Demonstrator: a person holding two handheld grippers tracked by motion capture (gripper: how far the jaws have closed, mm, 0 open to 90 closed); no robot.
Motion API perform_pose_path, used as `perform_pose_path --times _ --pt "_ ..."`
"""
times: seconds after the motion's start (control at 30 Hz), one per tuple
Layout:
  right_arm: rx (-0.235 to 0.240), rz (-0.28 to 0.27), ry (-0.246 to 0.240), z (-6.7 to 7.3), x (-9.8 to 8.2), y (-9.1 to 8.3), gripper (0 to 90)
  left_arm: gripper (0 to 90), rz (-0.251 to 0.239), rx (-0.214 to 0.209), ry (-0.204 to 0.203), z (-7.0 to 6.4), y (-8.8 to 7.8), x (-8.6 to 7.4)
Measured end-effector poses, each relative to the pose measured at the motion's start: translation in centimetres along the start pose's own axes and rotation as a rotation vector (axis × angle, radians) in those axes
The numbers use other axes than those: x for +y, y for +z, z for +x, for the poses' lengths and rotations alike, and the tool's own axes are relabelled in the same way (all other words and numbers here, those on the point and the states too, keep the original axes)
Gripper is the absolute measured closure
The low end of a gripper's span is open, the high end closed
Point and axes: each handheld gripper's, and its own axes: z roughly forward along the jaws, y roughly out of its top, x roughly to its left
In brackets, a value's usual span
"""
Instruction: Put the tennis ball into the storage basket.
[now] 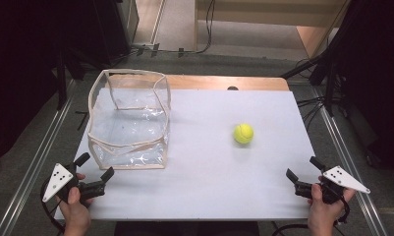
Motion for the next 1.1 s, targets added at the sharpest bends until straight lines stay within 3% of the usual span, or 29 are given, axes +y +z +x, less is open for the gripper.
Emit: perform_pose_path --times 0.47,0.53,0.73,1.1 --pt "0.043 0.049 -0.051 0.8 2.1 0.4 0.0 0.0 0.004 0.005 0.011 -0.2 0.0 0.0" --pt "0.064 0.072 -0.056 0.8 2.5 0.6 0.0 0.0 0.005 0.004 0.012 -0.2 0.0 0.0" --pt "0.025 0.128 -0.090 0.9 3.5 1.4 0.0 0.0 0.002 0.002 0.014 -0.2 -0.1 -0.1" --pt "0.070 0.204 -0.131 0.6 6.0 3.3 0.0 0.0 0.011 0.004 0.026 -0.4 -0.1 -0.1"
